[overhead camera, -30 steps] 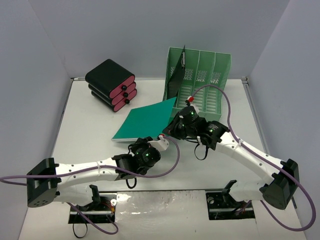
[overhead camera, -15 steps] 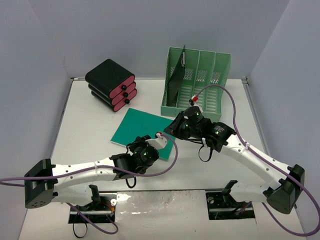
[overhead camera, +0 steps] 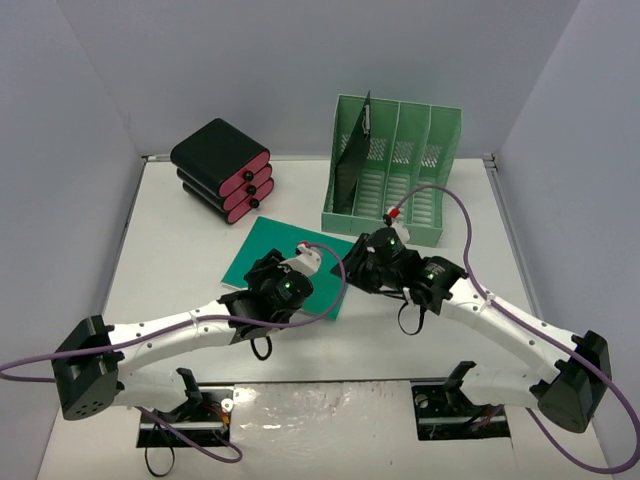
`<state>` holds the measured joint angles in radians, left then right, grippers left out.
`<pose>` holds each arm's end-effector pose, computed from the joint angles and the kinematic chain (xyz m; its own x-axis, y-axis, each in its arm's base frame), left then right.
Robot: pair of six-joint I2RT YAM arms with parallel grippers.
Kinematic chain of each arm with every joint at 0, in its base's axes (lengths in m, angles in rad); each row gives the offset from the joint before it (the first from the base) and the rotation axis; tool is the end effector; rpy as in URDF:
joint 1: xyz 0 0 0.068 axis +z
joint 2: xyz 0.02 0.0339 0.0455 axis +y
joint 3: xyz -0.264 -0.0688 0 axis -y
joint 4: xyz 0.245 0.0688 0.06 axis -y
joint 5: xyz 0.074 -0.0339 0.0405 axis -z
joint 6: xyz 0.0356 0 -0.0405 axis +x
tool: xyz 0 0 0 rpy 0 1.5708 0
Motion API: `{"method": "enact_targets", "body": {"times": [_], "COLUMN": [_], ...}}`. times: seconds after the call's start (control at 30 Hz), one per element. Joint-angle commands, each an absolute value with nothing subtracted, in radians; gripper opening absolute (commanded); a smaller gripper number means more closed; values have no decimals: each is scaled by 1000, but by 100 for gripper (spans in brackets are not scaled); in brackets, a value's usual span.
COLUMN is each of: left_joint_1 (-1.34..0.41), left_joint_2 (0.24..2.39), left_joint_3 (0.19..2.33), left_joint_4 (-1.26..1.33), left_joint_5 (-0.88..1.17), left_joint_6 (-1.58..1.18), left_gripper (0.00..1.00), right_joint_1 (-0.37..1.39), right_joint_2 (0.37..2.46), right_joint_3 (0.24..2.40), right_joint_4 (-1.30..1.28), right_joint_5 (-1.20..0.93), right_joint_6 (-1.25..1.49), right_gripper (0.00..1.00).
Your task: Organize the desk
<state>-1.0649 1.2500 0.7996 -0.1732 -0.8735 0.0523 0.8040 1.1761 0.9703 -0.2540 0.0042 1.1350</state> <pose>0.1509 -0.2160 0.2548 -0.2690 0.5548 -0.7873 0.2746 0.8277 0.4895 0.1866 0.1935 0.3172 -0.7804 0.4965 -0.3800 -0.0238 0.5837 0.8116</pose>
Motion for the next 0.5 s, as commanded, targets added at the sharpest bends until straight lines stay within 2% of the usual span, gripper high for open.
{"method": "enact_targets", "body": {"times": [0.0, 0.1, 0.23, 0.47], "left_joint_1": [-983, -946, -881, -781], "left_joint_2": [1249, 1252, 1257, 1372], "left_joint_3": [927, 959, 998, 1095], "left_joint_4": [-248, -270, -302, -424], "left_joint_5": [-821, -807, -770, -733], "left_joint_6": [-62, -71, -79, -157], "left_gripper": [51, 55, 59, 60], "right_joint_1": [820, 822, 829, 845], "right_joint_2": [1158, 1157, 1191, 1307], "right_joint_3": [826, 703, 524, 420], "right_joint_4": [-183, -92, 162, 472], "right_joint_5": [97, 106, 105, 113], "right_joint_6": [1175, 1198, 1240, 1241], "right_gripper": [35, 37, 39, 40]}}
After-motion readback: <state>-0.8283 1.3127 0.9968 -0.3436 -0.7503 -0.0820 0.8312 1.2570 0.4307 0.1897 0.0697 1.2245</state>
